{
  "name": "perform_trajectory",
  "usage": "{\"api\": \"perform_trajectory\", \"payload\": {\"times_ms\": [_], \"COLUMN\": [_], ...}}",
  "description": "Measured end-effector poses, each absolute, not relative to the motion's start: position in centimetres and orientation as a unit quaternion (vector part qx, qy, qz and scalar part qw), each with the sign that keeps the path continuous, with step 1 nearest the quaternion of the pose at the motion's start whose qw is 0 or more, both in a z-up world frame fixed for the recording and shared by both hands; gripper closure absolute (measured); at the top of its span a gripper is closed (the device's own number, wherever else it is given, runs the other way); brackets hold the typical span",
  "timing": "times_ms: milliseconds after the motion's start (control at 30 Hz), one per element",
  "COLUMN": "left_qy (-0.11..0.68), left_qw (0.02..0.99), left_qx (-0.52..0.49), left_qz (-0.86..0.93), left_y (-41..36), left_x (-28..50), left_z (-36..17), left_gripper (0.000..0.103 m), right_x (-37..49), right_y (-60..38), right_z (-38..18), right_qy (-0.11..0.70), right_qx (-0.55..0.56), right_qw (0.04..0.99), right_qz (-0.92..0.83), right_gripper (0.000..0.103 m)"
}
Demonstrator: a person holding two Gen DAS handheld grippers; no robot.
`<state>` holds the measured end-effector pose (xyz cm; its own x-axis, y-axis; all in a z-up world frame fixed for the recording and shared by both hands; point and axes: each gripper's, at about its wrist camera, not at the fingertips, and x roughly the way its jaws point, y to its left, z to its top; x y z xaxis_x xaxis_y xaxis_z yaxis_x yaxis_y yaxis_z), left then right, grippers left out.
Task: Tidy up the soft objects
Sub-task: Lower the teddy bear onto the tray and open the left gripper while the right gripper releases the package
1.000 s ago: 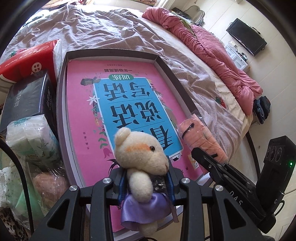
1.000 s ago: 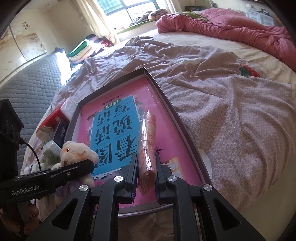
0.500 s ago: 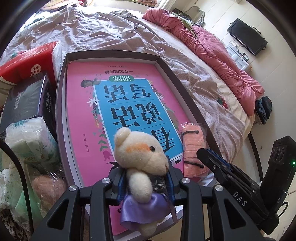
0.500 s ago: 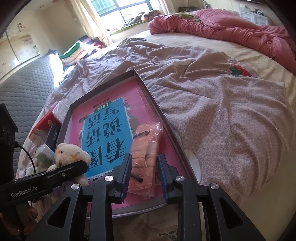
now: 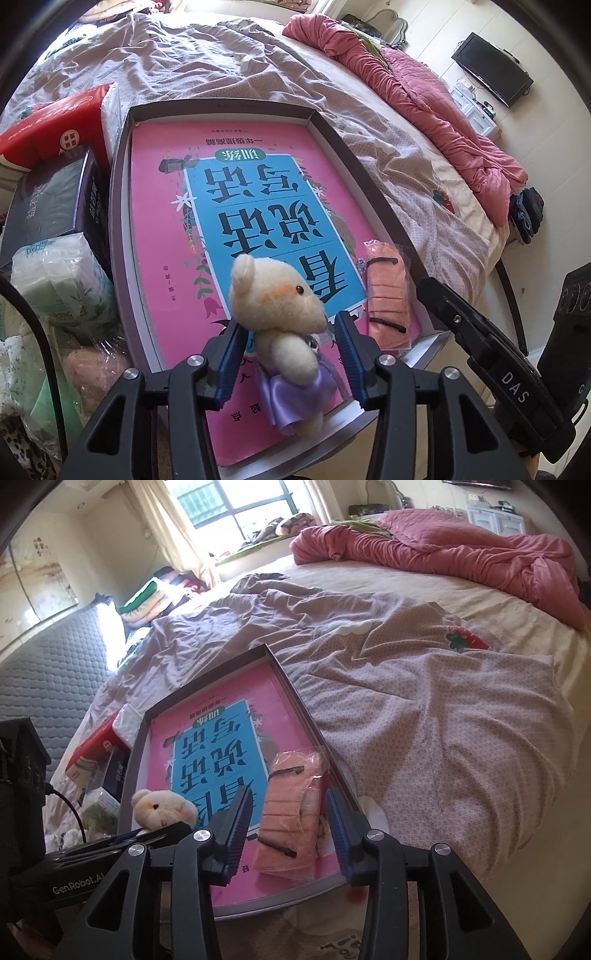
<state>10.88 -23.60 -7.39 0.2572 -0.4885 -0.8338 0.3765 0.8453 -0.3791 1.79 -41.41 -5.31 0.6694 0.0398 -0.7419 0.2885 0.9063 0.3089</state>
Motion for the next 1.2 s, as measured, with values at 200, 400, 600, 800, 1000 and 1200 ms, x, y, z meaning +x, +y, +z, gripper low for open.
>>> {"api": "perform_trajectory", "payload": {"times_ms": [200,400,600,800,1000,1200], "left_qy": [0.539,0.527,0.506,0.489,0.480,0.475], "left_qw": [0.795,0.804,0.817,0.828,0.836,0.847], "left_qx": [-0.050,-0.038,-0.032,-0.036,-0.037,-0.030], "left_qz": [-0.274,-0.274,-0.276,-0.273,-0.265,-0.238], "left_y": [-23.3,-22.9,-22.2,-20.8,-19.2,-17.4], "left_x": [10.5,9.8,8.6,7.5,6.9,6.8], "left_z": [-6.7,-5.7,-4.0,-2.3,-1.0,-0.6], "left_gripper": [0.040,0.033,0.028,0.025,0.025,0.025], "right_x": [1.8,1.7,1.5,1.3,1.3,1.5], "right_y": [-41.3,-41.0,-40.9,-40.5,-39.4,-38.1], "right_z": [-5.0,-4.8,-4.1,-3.2,-2.2,-1.6], "right_qy": [0.402,0.403,0.399,0.392,0.389,0.394], "right_qx": [0.202,0.192,0.184,0.175,0.158,0.133], "right_qw": [0.890,0.891,0.894,0.897,0.902,0.904], "right_qz": [-0.075,-0.081,-0.092,-0.103,-0.102,-0.104], "right_gripper": [0.056,0.052,0.049,0.044,0.039,0.037]}}
